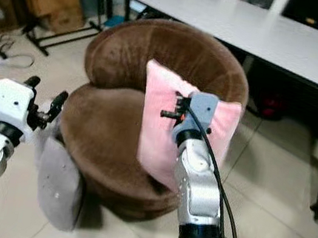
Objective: Move the pillow to the sofa from floor
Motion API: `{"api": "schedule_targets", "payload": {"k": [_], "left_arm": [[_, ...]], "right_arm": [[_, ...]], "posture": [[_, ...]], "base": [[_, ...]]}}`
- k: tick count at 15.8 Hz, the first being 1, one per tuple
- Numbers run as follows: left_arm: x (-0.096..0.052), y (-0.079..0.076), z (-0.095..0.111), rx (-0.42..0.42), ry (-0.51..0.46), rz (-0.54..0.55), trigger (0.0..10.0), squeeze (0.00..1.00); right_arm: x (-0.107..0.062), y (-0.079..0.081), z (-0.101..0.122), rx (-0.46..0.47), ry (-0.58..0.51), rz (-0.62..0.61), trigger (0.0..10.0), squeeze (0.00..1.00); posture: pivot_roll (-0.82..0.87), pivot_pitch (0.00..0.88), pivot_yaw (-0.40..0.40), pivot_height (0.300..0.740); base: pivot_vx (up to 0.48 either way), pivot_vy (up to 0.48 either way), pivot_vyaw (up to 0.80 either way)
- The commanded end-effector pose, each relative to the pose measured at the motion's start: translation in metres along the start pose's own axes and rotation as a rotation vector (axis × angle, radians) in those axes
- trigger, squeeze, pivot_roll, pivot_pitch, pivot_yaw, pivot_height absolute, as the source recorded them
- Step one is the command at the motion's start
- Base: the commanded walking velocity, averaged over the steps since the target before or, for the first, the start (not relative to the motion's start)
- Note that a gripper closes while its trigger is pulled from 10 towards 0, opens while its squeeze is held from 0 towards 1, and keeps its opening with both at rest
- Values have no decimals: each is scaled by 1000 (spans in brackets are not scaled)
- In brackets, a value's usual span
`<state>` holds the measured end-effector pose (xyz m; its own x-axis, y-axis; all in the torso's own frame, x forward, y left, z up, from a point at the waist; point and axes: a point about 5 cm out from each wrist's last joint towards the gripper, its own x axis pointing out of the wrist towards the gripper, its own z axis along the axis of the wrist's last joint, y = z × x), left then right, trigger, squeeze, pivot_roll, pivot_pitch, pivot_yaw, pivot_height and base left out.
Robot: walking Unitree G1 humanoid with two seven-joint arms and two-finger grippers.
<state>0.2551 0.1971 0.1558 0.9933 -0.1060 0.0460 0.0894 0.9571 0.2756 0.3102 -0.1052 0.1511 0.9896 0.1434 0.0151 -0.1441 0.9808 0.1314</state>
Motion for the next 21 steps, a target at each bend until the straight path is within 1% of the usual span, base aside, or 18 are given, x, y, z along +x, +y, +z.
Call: {"api": "schedule_targets", "payload": {"k": [1,4,5,12,21], "left_arm": [[1,-3,2,4,-8,-19,10000,0],[1,-4,2,3,-9,-26,10000,0],[1,-4,2,3,-9,-27,10000,0],[1,-5,2,0,-11,-28,10000,0],[-1,-6,0,10,-13,-38,10000,0]], "right_arm": [[2,-3,15,-19,-60,12,10000,0],[2,0,14,-35,-57,23,10000,0],[2,1,14,-20,-59,26,10000,0],[2,6,16,-20,-73,63,10000,0],[3,5,19,-21,-86,72,10000,0]], "posture": [[-106,0,2,740],[-106,0,2,740],[-107,0,3,740],[-105,0,-5,740],[-100,0,-14,740]], "base": [[292,0,0],[292,0,715],[292,0,0],[292,0,0],[292,0,0]]}}
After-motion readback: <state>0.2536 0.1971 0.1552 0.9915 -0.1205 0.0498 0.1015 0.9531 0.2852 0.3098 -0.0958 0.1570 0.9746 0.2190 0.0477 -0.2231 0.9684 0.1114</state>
